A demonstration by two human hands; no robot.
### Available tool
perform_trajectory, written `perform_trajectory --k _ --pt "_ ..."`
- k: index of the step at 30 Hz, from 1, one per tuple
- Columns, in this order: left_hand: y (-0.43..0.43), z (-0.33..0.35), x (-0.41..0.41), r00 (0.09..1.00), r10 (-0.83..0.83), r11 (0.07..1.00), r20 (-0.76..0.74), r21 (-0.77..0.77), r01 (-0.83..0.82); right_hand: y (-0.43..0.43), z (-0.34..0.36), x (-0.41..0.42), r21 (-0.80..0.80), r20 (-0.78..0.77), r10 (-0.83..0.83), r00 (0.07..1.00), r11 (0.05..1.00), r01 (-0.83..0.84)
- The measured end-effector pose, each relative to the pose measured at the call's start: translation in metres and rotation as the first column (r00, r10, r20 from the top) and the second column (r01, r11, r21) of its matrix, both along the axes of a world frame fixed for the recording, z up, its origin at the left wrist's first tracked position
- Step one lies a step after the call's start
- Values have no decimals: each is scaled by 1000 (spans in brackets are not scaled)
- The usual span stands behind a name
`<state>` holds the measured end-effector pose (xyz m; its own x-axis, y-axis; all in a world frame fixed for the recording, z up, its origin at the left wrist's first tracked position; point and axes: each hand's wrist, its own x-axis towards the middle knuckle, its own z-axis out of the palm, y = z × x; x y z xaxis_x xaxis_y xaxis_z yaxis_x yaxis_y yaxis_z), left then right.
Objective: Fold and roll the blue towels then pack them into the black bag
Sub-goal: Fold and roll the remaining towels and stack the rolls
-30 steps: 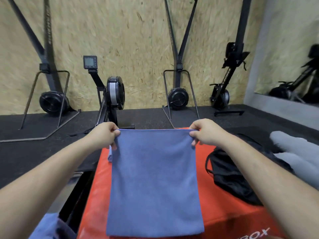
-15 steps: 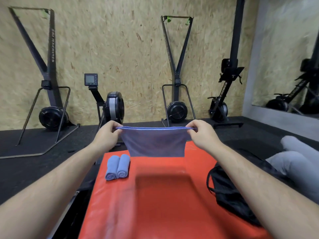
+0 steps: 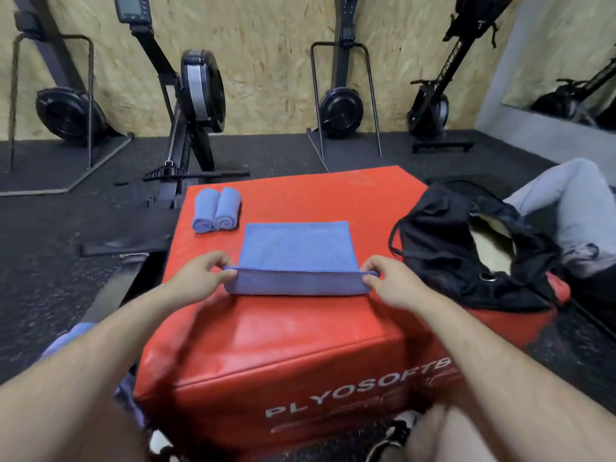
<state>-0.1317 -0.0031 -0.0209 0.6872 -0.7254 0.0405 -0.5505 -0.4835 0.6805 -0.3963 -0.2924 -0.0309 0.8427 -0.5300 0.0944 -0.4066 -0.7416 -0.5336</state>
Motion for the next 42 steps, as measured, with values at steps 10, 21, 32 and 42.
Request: perform_trajectory --k 10,21,32,42 --pt "10 -4 -7 960 -17 996 -279 -87 -8 4 7 -4 125 -28 60 998 991 -56" --pt "3 4 -6 916 -6 991 -402 -127 -50 -9 25 5 231 -131 60 989 972 -29" --pt "-58 -27 30 992 119 990 -36 81 -116 -42 1 66 11 -244 -20 969 1000 23" --pt "-74 -40 41 983 156 988 102 -31 -154 -52 -12 81 0 -133 -77 988 997 77"
